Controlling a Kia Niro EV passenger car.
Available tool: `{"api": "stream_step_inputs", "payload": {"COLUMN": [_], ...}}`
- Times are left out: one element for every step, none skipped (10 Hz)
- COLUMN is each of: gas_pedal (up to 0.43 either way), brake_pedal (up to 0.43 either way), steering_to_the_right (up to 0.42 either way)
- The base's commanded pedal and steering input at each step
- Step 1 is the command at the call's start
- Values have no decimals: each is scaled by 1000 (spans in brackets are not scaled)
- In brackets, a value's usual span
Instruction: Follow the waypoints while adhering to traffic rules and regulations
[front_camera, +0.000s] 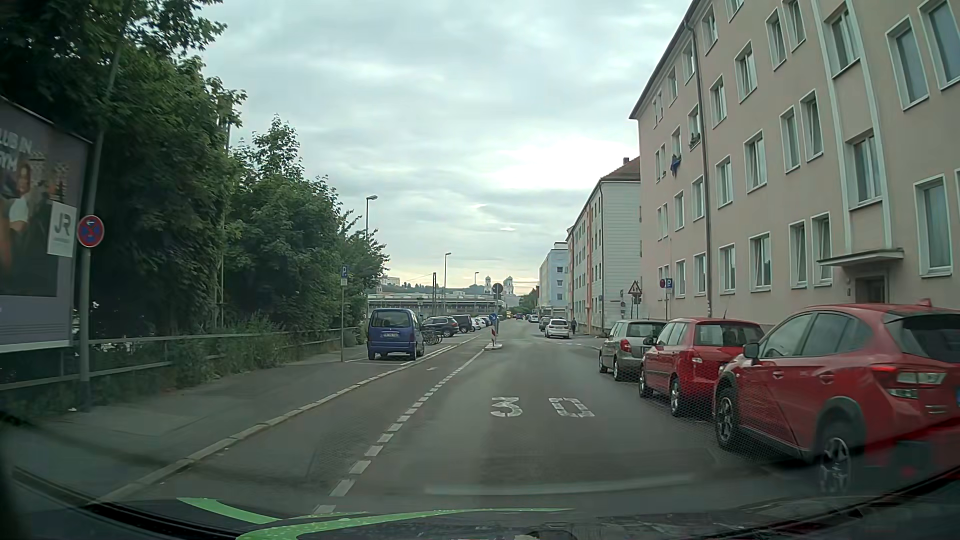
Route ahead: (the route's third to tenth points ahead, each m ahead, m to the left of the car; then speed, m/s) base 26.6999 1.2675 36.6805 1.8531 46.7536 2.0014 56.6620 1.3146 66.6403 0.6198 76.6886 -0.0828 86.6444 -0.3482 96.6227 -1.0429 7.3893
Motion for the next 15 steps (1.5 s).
{"api": "stream_step_inputs", "payload": {"gas_pedal": [47, 28, 20, 20, 20, 20, 20, 20, 20, 0, 0, 0, 0, 0, 0], "brake_pedal": [0, 0, 0, 0, 0, 0, 0, 0, 0, 0, 0, 0, 0, 0, 0], "steering_to_the_right": [16, 15, 15, 14, 14, 15, 14, 14, 14, 14, 14, 12, 12, 11, 12]}}
